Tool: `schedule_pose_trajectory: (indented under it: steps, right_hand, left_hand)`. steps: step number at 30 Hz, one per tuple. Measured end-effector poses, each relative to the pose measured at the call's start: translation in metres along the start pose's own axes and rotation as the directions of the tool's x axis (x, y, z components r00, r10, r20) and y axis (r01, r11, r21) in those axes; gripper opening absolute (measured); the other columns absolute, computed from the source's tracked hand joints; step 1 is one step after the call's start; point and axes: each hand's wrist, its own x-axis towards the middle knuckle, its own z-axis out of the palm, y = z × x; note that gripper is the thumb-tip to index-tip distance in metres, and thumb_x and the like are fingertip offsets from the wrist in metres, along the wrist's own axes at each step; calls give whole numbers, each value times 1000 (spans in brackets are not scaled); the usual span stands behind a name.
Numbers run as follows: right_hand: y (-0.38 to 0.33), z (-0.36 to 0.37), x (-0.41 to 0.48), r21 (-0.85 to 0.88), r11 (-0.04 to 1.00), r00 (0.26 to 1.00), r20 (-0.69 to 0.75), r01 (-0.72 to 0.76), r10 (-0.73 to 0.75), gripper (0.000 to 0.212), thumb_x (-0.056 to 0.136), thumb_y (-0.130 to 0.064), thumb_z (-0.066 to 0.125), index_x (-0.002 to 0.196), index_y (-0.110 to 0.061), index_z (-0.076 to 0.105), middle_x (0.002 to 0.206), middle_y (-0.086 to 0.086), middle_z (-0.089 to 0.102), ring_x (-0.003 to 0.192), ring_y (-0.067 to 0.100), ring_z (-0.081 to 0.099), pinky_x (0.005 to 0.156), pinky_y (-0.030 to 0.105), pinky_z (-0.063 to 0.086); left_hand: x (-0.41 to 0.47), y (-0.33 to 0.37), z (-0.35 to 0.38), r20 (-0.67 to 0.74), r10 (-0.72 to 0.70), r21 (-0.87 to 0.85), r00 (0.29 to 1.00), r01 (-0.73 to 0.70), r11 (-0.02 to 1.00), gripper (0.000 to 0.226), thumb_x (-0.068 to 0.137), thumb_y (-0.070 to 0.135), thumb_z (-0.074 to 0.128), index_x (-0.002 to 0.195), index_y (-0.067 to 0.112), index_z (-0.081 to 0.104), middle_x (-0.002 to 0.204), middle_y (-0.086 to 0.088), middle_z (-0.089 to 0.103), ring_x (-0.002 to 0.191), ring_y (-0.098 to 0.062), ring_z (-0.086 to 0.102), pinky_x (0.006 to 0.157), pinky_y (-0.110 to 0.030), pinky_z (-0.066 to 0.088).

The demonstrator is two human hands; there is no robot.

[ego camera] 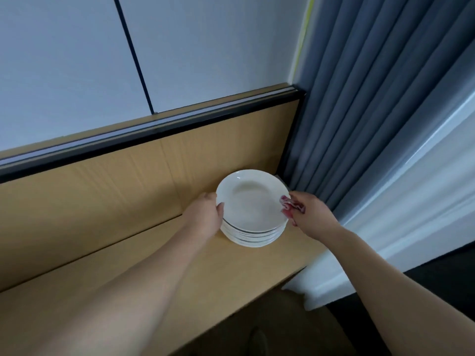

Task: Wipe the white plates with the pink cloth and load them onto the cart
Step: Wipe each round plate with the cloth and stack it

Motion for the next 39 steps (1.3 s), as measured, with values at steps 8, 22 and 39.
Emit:
schedule_pose_trajectory:
  steps: [8, 22, 39]
  right_hand:
    - [12, -3, 66, 40, 999, 974, 228, 8, -17, 18, 92, -17, 60, 107, -27, 59, 94, -4, 66, 75, 16, 66, 74, 33, 59]
    - [30, 2, 77, 223, 970, 967, 209, 100, -148, 22, 92, -5, 57, 100, -25, 61, 84, -2, 63, 59, 10, 62, 59, 26, 56]
    - [-8, -22, 64, 349, 916, 948, 167, 199, -270, 27, 94, -13, 58, 103, -39, 60, 102, -3, 64, 78, 17, 68, 75, 38, 60]
  left_hand:
    - [21, 21, 22, 45, -162, 26, 986, 161, 987, 35, 100, 27, 45, 122, 2, 51, 118, -15, 52, 101, -29, 57, 74, -31, 39]
    - [32, 46, 11, 78, -441, -67, 894, 446, 893, 19, 86, 4, 49, 104, 6, 43, 86, -5, 56, 71, -23, 54, 56, -31, 41]
    - [-1, 33, -17, -12, -469, -485, 883, 405, 775, 12, 95, 3, 40, 102, 12, 37, 79, 0, 49, 74, -19, 52, 56, -28, 41]
